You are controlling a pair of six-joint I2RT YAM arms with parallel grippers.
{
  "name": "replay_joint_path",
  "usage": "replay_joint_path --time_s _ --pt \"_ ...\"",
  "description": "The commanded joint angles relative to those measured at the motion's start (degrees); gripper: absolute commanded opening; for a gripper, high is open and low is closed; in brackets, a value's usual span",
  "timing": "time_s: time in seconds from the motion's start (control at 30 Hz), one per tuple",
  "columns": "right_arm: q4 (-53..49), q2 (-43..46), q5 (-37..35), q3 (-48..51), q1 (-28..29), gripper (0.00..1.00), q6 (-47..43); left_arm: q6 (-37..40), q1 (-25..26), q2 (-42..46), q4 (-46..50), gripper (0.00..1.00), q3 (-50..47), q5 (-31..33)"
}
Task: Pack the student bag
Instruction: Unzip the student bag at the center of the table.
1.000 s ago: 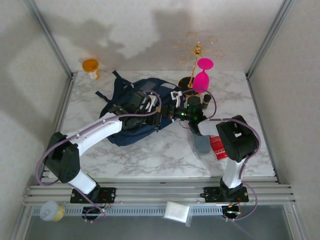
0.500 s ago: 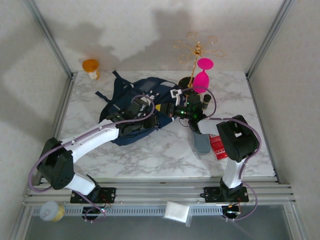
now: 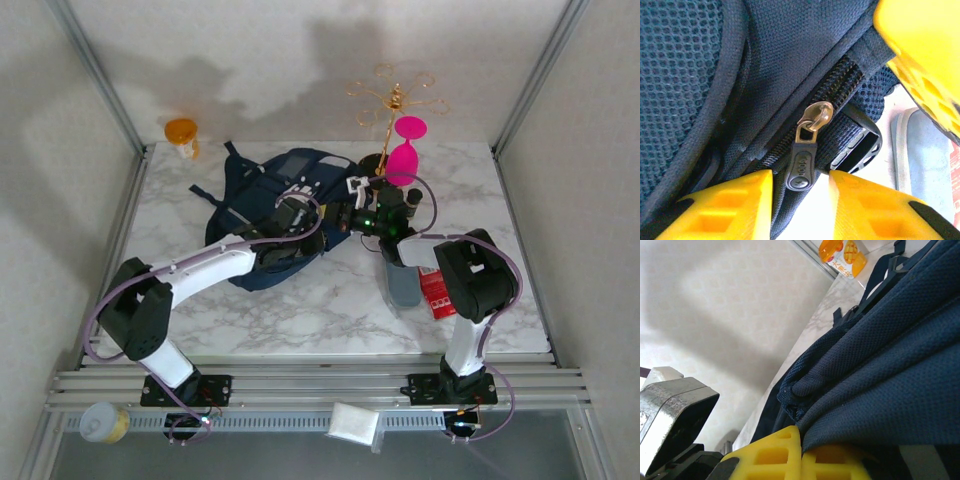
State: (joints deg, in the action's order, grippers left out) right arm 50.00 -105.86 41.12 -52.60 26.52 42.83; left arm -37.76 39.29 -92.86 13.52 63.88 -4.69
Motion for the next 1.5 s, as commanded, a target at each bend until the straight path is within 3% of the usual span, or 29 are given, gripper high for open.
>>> replay_joint_path --time_s 0.0,0.8,0.97,1.03,1.17,1.47 --pt "12.28 1.7 1.29 -3.38 0.46 0.0 -0.39 1.3 0.48 -1.73 -4.15 0.31 1.29 0.95" --pt "13.07 0.07 1.38 -4.22 0.02 0.0 1.47 4.38 0.39 7.87 -13.42 0.1 -5.6 2.04" --pt "12.5 -0.03 1.27 -4.4 0.07 0.0 1.31 4.05 0.01 5.46 -8.79 0.13 -2.99 4.4" --pt "12.46 -0.02 1.32 -4.43 0.03 0.0 1.17 3.98 0.0 4.41 -7.45 0.21 -2.36 4.08" --pt "12.36 -0.21 1.49 -4.88 0.02 0.0 1.36 3.66 0.0 3.7 -6.93 0.27 -2.26 4.13" --pt "12.99 -0.17 1.4 -4.71 0.02 0.0 1.91 3.19 -0.18 -0.73 -10.62 0.24 0.29 3.1"
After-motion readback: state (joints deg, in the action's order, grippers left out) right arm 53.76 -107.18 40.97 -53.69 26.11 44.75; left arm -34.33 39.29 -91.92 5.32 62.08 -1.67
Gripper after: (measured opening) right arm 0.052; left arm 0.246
